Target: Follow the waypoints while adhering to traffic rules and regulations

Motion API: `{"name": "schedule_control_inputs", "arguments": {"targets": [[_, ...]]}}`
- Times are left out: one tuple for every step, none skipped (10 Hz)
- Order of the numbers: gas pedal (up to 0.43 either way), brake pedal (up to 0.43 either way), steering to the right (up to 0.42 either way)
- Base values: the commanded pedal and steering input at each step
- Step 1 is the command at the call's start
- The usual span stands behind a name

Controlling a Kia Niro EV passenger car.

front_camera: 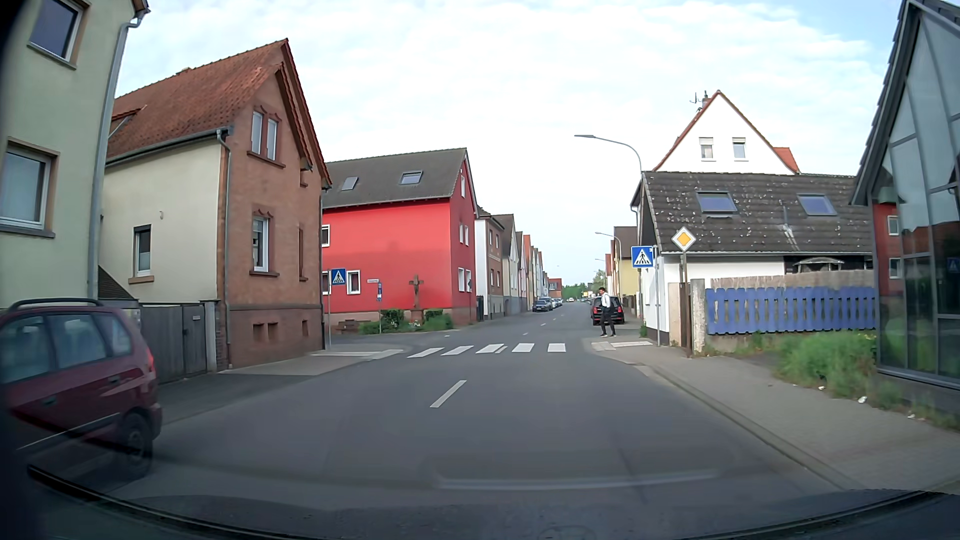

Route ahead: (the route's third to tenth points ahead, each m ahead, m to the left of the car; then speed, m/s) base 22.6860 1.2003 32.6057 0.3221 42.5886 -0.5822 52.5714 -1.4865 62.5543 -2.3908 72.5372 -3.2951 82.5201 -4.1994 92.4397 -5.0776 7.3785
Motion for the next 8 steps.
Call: {"name": "schedule_control_inputs", "arguments": {"targets": [[0.0,0.256,0.013],[0.0,0.256,0.014],[0.0,0.256,0.015],[0.0,0.256,0.016],[0.0,0.256,0.016],[0.0,0.256,0.016],[0.0,0.256,0.016],[0.0,0.256,0.016]]}}
